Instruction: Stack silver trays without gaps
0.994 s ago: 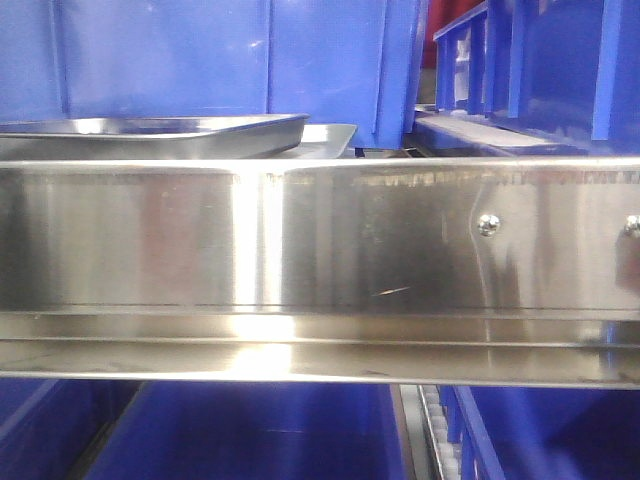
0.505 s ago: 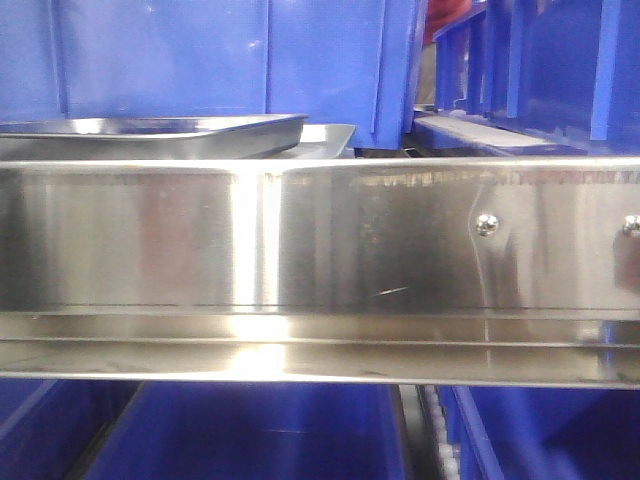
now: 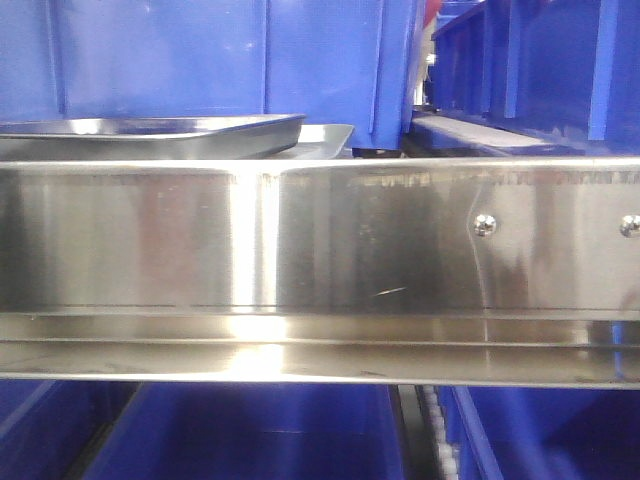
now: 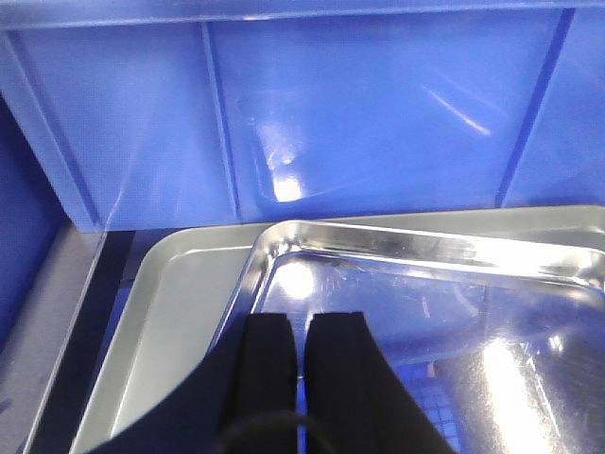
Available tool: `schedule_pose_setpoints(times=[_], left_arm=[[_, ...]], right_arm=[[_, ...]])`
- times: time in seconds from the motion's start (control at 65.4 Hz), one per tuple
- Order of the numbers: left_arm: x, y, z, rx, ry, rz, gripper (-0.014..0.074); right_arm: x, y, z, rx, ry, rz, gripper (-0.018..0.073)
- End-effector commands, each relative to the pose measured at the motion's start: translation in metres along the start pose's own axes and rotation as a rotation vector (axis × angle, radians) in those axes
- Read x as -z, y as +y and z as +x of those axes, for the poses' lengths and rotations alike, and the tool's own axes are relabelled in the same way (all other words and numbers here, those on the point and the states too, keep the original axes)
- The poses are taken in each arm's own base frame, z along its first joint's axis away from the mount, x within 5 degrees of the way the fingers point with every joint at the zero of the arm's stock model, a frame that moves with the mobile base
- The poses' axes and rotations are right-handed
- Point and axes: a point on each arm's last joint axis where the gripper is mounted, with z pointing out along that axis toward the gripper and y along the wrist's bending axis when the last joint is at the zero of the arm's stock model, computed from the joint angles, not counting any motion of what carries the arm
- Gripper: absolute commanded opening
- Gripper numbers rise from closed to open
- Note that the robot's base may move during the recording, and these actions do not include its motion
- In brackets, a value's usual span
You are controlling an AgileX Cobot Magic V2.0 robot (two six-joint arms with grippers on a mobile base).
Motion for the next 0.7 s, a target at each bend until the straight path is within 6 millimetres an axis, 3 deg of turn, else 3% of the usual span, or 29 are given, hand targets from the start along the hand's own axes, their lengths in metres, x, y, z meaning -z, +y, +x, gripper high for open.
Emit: schedule_pose_setpoints(times=[0.0, 0.688], left_arm=[[0.0011, -0.0010, -0.0012, -0.005, -0.011, 0.009, 0.0024], [0.0011, -0.0010, -0.0012, -0.005, -0.011, 0.009, 0.0024]], right_arm=[[0.0005, -0.0027, -0.0029, 0.007, -0.033, 0.047, -0.0069], [0.0005, -0.0028, -0.0016, 0.007, -0.018, 0.049, -0.0069]])
